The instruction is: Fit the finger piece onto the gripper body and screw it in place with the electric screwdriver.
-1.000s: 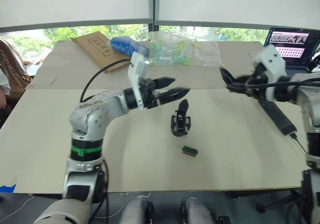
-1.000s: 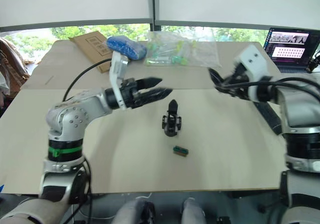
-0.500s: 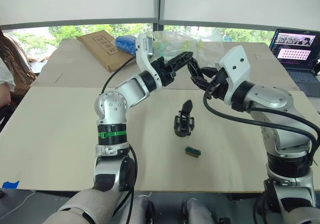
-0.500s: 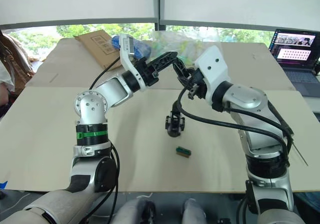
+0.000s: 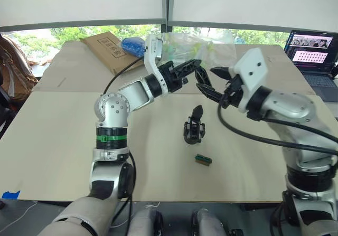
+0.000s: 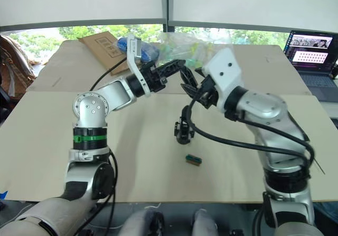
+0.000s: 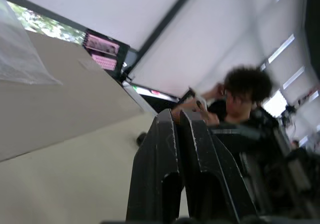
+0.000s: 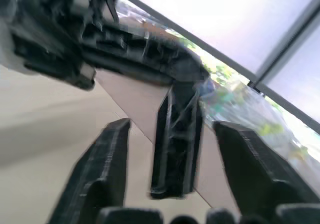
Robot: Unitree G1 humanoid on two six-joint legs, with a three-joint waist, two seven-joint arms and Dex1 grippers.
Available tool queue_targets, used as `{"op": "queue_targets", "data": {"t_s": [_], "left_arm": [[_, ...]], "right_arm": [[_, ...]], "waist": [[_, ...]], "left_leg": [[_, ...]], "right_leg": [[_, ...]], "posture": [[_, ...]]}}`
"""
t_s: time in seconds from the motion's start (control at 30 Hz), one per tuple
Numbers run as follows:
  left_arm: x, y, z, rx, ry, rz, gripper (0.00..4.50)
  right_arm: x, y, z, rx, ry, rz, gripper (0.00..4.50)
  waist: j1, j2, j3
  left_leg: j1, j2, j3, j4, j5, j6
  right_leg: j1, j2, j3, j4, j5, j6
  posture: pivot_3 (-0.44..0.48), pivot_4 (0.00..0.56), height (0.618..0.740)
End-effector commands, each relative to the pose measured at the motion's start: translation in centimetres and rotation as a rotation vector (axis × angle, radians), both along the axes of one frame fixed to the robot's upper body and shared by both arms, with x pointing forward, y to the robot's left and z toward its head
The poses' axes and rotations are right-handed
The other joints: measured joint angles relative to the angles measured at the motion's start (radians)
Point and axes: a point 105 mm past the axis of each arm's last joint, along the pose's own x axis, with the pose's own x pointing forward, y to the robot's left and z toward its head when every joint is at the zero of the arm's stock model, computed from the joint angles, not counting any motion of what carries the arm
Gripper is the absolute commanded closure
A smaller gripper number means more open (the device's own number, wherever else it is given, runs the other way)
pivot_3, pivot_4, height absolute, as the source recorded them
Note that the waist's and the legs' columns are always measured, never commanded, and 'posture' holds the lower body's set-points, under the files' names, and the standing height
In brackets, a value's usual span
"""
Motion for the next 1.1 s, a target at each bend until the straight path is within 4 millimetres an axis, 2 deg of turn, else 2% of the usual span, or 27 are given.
{"op": "queue_targets", "data": {"t_s": [0.03,0.13,0.23,0.5,0.6,0.87,0.93,1.0,1.03,1.1], "left_arm": [[-3.2,0.1,2.1,0.064,-0.194,-0.255,4.5],[-4.8,1.3,2.4,0.111,-0.239,-0.419,4.5],[-5.7,1.6,2.6,0.138,-0.262,-0.52,4.5],[-6.1,1.0,2.1,0.171,-0.282,-0.573,4.5],[-6.2,1.1,1.9,0.184,-0.285,-0.578,4.5],[-6.1,1.2,1.5,0.217,-0.292,-0.573,4.5],[-5.8,1.3,1.5,0.213,-0.276,-0.561,4.5],[-5.9,1.6,1.3,0.225,-0.309,-0.566,3.73],[-6.1,2.3,0.4,0.268,-0.349,-0.577,3.42],[-6.1,3.6,-1.4,0.362,-0.387,-0.597,2.42]], "right_arm": [[-2.5,-1.1,3.1,0.177,0.142,0.238,0.61],[-3.3,-1.7,2.7,0.159,0.329,0.377,0.61],[-3.3,-1.0,2.2,0.166,0.442,0.453,0.61],[-2.1,1.7,0.8,0.126,0.482,0.504,0.61],[-2.4,2.5,1.0,0.113,0.491,0.54,1.41],[-2.7,3.1,0.5,0.031,0.471,0.563,4.24],[-2.8,2.9,0.2,-0.003,0.446,0.56,4.28],[-2.8,2.6,0.1,-0.015,0.427,0.556,4.28],[-2.7,2.2,-0.2,-0.032,0.401,0.545,4.28],[-2.8,1.5,-0.9,-0.065,0.368,0.525,4.28]], "waist": [[-0.005,0.0,0.0],[-0.006,0.0,0.0],[-0.012,0.0,0.0],[-0.012,0.0,0.0],[-0.011,0.0,0.0],[-0.011,0.0,0.0],[-0.011,0.0,0.0],[-0.011,0.0,0.0],[-0.012,0.0,0.0],[-0.014,0.0,0.0]], "left_leg": [[0.0,0.0,0.0,-0.001,0.0,0.0],[0.001,0.001,0.0,-0.001,0.0,0.0],[0.001,0.001,0.0,-0.001,0.0,0.0],[0.0,0.001,0.001,-0.001,0.0,0.0],[0.0,0.001,0.001,-0.001,0.0,0.0],[0.0,0.001,0.001,-0.001,0.0,0.0],[0.0,0.001,0.001,-0.001,0.0,0.0],[-0.001,0.001,0.001,-0.001,0.0,0.0],[-0.001,0.001,0.001,-0.001,0.0,0.0],[0.0,0.001,0.001,-0.002,0.0,0.0]], "right_leg": [[0.0,0.0,0.0,0.0,0.0,0.0],[0.001,0.0,-0.001,-0.001,0.0,-0.001],[0.0,0.0,0.0,-0.001,0.0,-0.001],[-0.001,0.0,0.001,0.0,0.0,-0.001],[-0.002,0.0,0.001,0.001,0.0,-0.001],[-0.002,0.0,0.001,0.001,0.0,-0.001],[-0.002,0.0,0.001,0.001,0.0,-0.001],[-0.002,0.0,0.001,0.001,0.0,-0.001],[-0.002,0.0,0.001,0.001,0.0,-0.001],[-0.002,0.0,0.001,0.0,0.0,-0.001]], "posture": [[0.0,0.15,0.732],[0.0,0.15,0.732],[0.0,0.15,0.732],[0.0,0.15,0.732],[0.0,0.15,0.732],[0.0,0.15,0.732],[0.0,0.15,0.732],[0.0,0.15,0.732],[0.0,0.15,0.732],[0.0,0.15,0.732]]}}
